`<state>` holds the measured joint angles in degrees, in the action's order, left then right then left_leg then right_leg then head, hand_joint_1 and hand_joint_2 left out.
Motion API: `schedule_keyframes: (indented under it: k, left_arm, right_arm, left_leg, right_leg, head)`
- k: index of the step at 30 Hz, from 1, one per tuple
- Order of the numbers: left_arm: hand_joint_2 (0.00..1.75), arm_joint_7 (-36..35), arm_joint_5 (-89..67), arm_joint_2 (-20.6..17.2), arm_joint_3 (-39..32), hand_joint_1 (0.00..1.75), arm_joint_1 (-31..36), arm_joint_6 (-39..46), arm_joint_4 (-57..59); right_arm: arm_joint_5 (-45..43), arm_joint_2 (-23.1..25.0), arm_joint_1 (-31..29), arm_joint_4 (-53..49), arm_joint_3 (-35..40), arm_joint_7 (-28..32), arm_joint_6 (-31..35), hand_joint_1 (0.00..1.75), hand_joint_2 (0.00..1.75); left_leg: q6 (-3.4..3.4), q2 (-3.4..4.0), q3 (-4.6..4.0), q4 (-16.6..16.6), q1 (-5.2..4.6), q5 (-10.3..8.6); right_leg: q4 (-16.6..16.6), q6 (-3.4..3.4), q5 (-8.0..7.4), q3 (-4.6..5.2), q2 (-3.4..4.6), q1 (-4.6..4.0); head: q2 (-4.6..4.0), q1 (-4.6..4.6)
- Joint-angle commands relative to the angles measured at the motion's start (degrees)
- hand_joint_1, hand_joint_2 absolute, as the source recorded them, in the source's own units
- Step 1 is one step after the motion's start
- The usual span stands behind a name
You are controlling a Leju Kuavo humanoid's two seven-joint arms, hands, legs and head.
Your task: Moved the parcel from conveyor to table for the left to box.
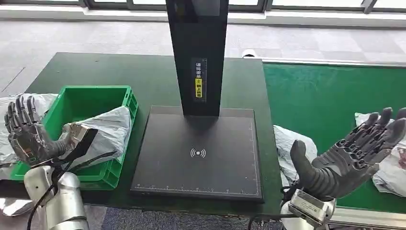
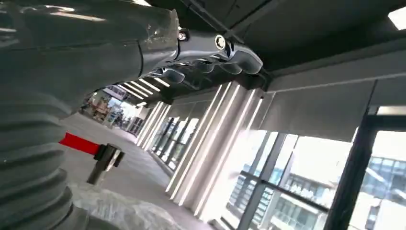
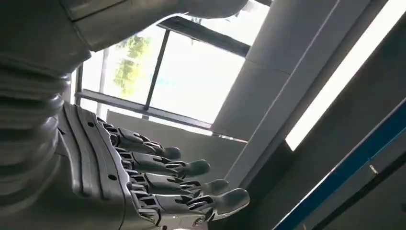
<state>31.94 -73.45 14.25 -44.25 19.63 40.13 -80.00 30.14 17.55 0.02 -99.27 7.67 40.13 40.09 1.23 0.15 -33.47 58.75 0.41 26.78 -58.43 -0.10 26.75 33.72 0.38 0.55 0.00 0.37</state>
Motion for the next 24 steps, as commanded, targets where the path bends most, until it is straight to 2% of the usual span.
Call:
schedule_keyframes:
  k: [1,5,12,24]
  left_arm:
    - [1.75,8.1,20.1,5.7,-11.7,0.00,-2.4,-0.1,-12.3]
    - [1.75,8.1,28.6,5.7,-8.6,0.00,-9.8,-0.1,-19.7]
    - [1.75,8.1,28.6,5.7,-8.6,0.00,-9.8,-0.1,-19.7]
    - [1.75,8.1,28.5,5.7,-8.9,0.00,-10.8,-0.1,-20.2]
  right_arm:
    - [0.2,2.4,0.4,4.1,-2.9,-0.1,-0.1,0.00,1.75]
    - [0.4,2.4,0.9,3.7,-3.2,-0.1,-0.1,0.00,1.75]
    - [0.4,2.4,0.9,3.7,-3.2,-0.1,-0.1,0.00,1.75]
    - [0.3,2.4,1.2,3.4,-3.6,-0.1,-0.1,0.00,1.75]
  left_leg:
    - [-0.01,0.06,0.10,-0.1,0.03,-0.01]
    - [-0.02,0.16,0.12,-0.1,0.05,0.06]
    - [0.02,-0.20,0.15,-0.2,0.03,-0.01]
    - [0.06,-0.15,0.13,-0.1,0.02,0.04]
  right_leg:
    - [0.1,-0.01,-0.02,-0.07,0.04,-0.03]
    - [0.1,-0.02,0.01,-0.11,0.16,-0.09]
    - [0.2,-0.12,0.10,-0.18,-0.22,-0.07]
    - [0.1,-0.12,0.13,-0.16,-0.16,-0.06]
  head:
    - [-0.02,0.00]
    - [0.00,-0.02]
    - [0.00,0.00]
    - [-0.02,-0.02]
